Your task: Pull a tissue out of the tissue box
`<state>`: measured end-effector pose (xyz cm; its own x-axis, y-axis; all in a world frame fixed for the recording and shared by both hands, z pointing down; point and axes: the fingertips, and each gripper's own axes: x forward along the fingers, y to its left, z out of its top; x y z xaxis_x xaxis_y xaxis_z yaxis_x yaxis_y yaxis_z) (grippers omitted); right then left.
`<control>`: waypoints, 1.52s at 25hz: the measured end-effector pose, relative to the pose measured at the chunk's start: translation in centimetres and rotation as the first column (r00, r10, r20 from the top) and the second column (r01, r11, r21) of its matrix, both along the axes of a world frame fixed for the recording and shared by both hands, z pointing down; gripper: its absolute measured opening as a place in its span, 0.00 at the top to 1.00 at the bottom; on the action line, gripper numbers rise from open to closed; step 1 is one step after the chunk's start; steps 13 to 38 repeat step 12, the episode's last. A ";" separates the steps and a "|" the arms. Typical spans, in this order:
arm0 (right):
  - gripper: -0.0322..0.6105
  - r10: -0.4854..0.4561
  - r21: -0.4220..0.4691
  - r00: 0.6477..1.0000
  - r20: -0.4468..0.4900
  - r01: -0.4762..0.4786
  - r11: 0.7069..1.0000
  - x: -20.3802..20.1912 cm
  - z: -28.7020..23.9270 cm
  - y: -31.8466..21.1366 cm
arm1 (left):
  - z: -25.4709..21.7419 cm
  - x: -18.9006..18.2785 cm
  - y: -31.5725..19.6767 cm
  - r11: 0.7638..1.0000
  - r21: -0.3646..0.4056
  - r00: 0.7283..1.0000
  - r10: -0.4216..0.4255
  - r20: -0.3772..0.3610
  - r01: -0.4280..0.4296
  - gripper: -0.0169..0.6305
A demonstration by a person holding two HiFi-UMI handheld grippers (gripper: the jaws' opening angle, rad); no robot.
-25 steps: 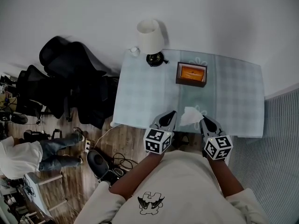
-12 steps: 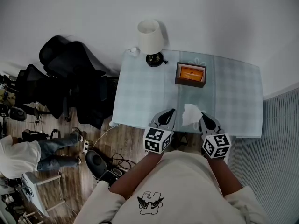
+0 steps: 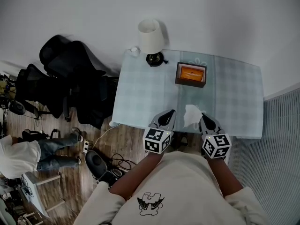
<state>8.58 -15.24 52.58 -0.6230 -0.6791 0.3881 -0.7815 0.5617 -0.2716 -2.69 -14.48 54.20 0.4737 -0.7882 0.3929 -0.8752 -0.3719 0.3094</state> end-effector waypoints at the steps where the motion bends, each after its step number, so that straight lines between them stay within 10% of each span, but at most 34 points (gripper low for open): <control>1: 0.93 -0.001 0.000 1.000 0.001 0.001 1.000 0.0 0.0 0.0 | 0.0 0.0 0.0 1.000 -0.002 1.000 -0.001 0.000 0.001 0.96; 38: 0.93 -0.014 -0.001 1.000 -0.007 0.014 1.000 0.1 -0.1 -0.1 | 0.1 0.4 0.3 1.000 -0.010 1.000 0.004 0.000 -0.004 0.96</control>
